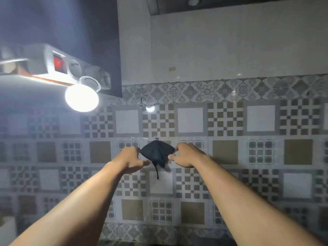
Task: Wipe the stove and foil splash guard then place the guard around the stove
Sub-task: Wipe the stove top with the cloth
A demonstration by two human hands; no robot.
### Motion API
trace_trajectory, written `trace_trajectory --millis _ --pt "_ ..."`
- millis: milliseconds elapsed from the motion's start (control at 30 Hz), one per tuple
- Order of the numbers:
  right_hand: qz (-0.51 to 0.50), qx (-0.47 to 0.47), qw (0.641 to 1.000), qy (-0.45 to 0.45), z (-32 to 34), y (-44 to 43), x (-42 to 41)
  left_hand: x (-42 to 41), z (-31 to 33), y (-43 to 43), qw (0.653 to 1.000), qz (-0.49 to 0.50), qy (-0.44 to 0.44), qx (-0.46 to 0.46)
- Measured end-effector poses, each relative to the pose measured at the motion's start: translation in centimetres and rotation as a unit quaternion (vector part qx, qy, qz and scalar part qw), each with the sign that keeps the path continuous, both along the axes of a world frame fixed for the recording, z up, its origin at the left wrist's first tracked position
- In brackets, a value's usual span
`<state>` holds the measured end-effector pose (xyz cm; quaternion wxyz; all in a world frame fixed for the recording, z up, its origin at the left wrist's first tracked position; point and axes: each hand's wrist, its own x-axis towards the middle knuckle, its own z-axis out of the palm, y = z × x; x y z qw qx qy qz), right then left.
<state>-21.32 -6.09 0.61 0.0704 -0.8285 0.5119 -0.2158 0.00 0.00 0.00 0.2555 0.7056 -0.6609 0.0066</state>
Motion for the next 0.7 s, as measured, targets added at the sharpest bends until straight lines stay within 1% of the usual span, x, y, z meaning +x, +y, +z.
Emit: trace_trajectory --millis 67,200,367,500,600,700 --pt "-0.013 -0.013 1.0 -0.006 -0.2 -1.6 1.4 0.6 -0.1 -1.6 1.0 0.008 0.002 0.002" --pt "0.0 -0.033 0.999 -0.013 -0.9 -4.7 3.8 1.4 -0.6 -5.2 1.0 0.018 0.019 -0.01" --pt "-0.015 -0.098 0.995 -0.026 -2.6 -8.2 5.3 1.1 -1.7 -8.6 0.999 0.004 0.024 -0.049" --pt "-0.008 -0.128 0.989 -0.075 -3.6 -9.3 6.1 0.2 -2.7 -9.5 0.997 0.009 -0.02 -0.079" --pt "-0.007 -0.11 0.986 -0.123 -3.7 -10.4 7.0 0.7 -2.8 -10.8 0.99 0.068 -0.041 -0.12" --pt "-0.015 -0.099 0.985 -0.144 -3.6 -11.0 7.4 1.2 -2.8 -11.5 0.984 0.082 -0.04 -0.154"
